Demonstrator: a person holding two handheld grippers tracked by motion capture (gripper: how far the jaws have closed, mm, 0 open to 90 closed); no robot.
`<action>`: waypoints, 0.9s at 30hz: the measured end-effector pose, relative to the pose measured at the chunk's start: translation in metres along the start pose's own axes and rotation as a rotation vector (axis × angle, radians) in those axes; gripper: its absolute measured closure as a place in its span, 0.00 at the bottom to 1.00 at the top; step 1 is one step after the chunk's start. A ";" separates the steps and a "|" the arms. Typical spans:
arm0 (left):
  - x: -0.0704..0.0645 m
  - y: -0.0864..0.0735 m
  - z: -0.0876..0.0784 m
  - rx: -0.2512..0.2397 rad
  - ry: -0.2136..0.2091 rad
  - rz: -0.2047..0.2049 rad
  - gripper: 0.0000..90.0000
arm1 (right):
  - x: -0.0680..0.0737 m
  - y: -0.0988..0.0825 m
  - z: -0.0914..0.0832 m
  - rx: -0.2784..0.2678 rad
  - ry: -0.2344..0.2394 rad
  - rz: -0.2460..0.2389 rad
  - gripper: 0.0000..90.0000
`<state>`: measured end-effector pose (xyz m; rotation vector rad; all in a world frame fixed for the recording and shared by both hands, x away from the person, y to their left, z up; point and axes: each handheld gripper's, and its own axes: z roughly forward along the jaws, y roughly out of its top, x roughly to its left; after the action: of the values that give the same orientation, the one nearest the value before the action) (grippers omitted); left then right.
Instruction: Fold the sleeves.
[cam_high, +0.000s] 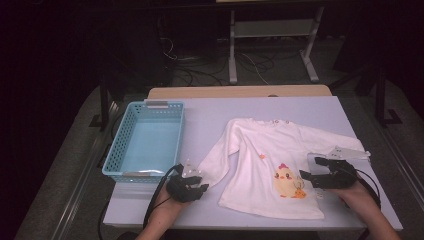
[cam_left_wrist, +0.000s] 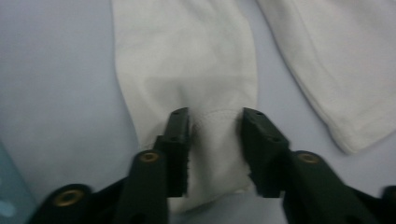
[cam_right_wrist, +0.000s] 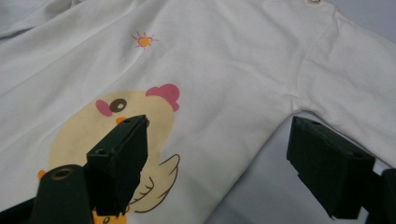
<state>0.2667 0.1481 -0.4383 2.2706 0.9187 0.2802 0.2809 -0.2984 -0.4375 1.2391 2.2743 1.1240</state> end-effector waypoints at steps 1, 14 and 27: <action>0.001 0.001 0.000 0.002 -0.008 0.000 0.80 | 0.000 0.000 0.000 0.000 0.000 -0.002 0.22; -0.001 0.017 0.000 -0.058 -0.006 0.032 0.94 | -0.001 0.000 0.000 0.000 -0.002 0.001 0.22; -0.001 0.037 -0.003 -0.151 -0.006 0.066 0.94 | -0.001 -0.001 0.000 -0.013 0.007 -0.002 0.21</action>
<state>0.2848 0.1285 -0.4118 2.1635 0.7937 0.3592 0.2807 -0.2998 -0.4383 1.2295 2.2692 1.1425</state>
